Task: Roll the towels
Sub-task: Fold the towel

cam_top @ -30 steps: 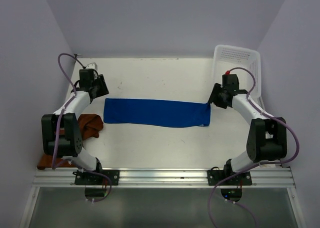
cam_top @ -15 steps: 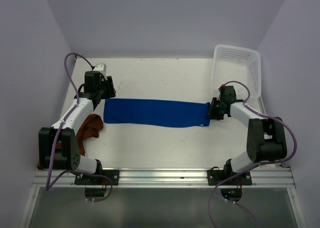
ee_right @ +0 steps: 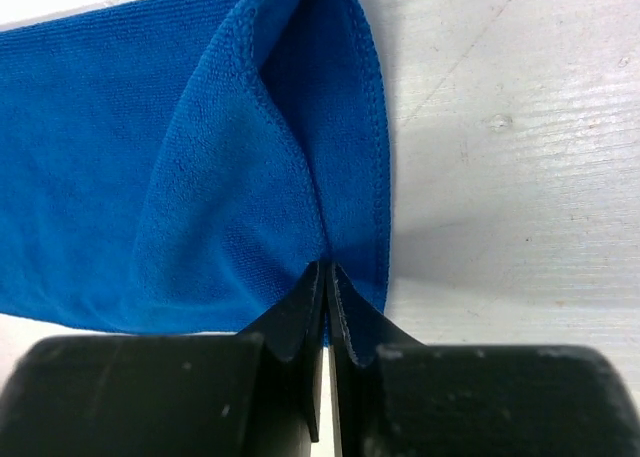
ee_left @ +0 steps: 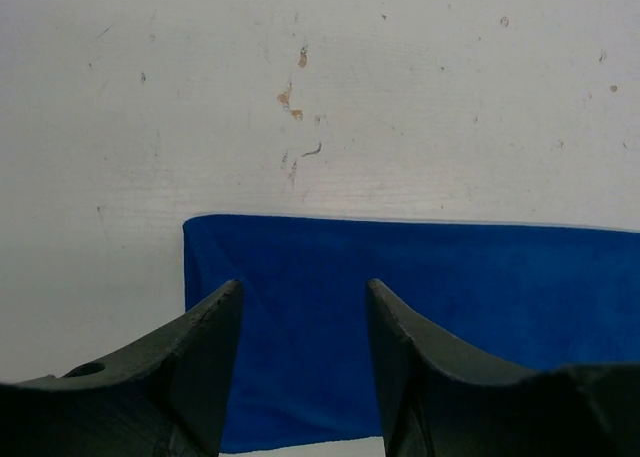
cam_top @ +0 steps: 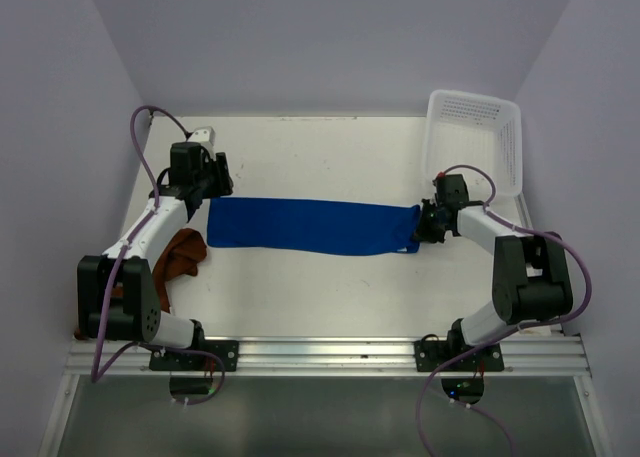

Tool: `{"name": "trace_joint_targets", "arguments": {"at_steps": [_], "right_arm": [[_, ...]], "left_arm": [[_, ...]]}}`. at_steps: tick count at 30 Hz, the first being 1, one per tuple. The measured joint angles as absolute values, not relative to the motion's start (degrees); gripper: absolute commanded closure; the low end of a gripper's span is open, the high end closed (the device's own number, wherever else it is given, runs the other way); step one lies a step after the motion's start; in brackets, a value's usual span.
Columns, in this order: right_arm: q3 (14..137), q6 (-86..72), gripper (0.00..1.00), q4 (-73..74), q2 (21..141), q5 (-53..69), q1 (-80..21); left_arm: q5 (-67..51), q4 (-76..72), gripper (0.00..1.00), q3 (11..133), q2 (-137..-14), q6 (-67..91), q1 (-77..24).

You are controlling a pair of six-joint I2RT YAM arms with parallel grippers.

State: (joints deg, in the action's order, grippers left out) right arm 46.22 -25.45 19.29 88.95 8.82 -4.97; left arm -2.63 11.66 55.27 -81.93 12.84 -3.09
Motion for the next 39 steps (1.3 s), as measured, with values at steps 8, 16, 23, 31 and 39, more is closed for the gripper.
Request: {"name": "trace_joint_targets", "arguments": {"at_steps": [8,16,23,31,39], "right_arm": [[46.3,-25.28,1.0,20.18,88.77,8.78,-5.32],[46.92,-24.4,1.0,24.12,82.39,8.19,-5.37],[46.09,-24.05,0.76,24.53,81.71,8.12,-5.41],[45.21,-24.05,0.63,23.73,84.07,9.23,-5.52],[44.88,-24.16,0.75,22.17,86.7,10.11,-5.96]], "left_arm": [[-2.87,11.68,0.44,55.27,-81.71,12.84,-3.09],[-3.25,11.64,0.44,55.27,-80.86,12.84,-3.09],[-3.31,11.66,0.43,55.27,-80.31,12.84,-3.14],[-3.66,11.66,0.43,55.27,-80.31,12.84,-3.44],[-3.86,11.66,0.43,55.27,-80.31,12.84,-3.46]]}}
